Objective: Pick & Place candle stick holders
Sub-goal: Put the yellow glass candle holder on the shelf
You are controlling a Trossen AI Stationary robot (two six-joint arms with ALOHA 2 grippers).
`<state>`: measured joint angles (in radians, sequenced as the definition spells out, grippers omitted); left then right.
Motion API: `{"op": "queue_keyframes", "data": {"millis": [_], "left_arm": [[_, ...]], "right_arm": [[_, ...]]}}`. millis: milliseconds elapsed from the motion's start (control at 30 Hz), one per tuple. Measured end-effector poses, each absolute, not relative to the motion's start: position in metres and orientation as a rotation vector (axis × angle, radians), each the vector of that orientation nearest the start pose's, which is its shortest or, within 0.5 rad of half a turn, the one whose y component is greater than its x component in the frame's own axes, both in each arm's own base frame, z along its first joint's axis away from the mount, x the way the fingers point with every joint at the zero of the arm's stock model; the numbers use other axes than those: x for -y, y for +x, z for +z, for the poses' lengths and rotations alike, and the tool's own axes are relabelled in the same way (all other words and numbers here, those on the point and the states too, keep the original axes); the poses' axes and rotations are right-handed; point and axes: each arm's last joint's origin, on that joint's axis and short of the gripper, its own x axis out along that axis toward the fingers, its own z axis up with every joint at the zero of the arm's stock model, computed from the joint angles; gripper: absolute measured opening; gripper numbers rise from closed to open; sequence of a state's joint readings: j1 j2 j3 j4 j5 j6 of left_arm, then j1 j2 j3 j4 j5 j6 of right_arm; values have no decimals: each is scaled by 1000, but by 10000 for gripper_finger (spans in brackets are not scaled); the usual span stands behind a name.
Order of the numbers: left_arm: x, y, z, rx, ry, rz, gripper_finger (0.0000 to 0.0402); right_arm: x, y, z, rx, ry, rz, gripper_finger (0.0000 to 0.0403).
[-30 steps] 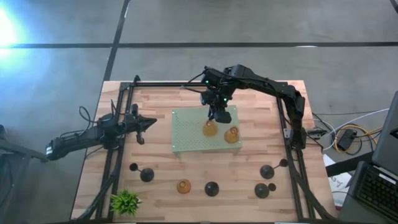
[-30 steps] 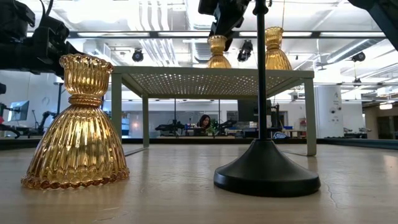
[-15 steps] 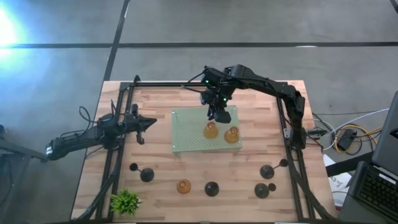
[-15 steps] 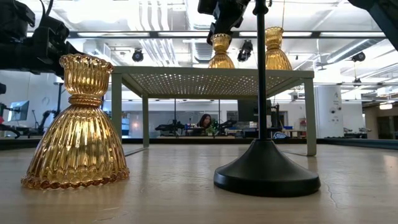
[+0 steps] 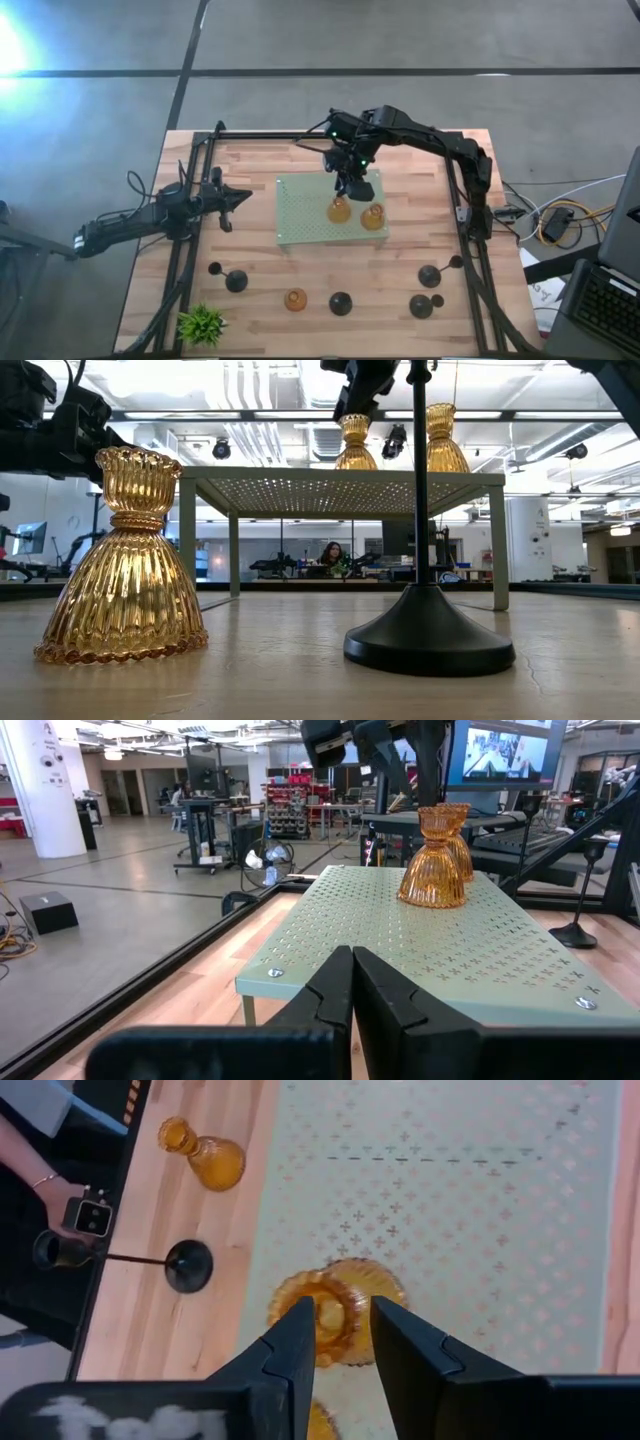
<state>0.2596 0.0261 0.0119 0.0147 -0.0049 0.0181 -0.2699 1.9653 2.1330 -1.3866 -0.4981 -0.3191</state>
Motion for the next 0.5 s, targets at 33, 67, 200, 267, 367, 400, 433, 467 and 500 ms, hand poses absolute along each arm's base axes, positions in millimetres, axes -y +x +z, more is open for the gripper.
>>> {"op": "queue_keyframes", "data": {"millis": [33, 67, 200, 267, 367, 400, 433, 467, 500], "left_arm": [[-25, 95, 167, -2, 18, 265, 14], [-25, 95, 167, -2, 18, 265, 14], [-25, 95, 167, -2, 18, 265, 14], [-25, 95, 167, -2, 18, 265, 14], [-25, 95, 167, -2, 18, 265, 14], [-25, 95, 167, -2, 18, 265, 14], [-25, 95, 167, -2, 18, 264, 14], [-25, 95, 167, -2, 18, 264, 14], [-25, 95, 167, -2, 18, 265, 14]], "right_arm": [[87, 374, 360, -1082, 172, 380, 86], [84, 373, 361, -1089, 171, 387, 80], [74, 373, 363, -1100, 160, 412, 52], [69, 374, 363, -1100, 149, 426, 33], [64, 375, 363, -1095, 122, 448, 12], [63, 376, 363, -1088, 116, 451, 11], [63, 376, 363, -1084, 113, 452, 10], [62, 376, 362, -1086, 112, 454, 9], [62, 377, 361, -1089, 114, 455, 9]]}}
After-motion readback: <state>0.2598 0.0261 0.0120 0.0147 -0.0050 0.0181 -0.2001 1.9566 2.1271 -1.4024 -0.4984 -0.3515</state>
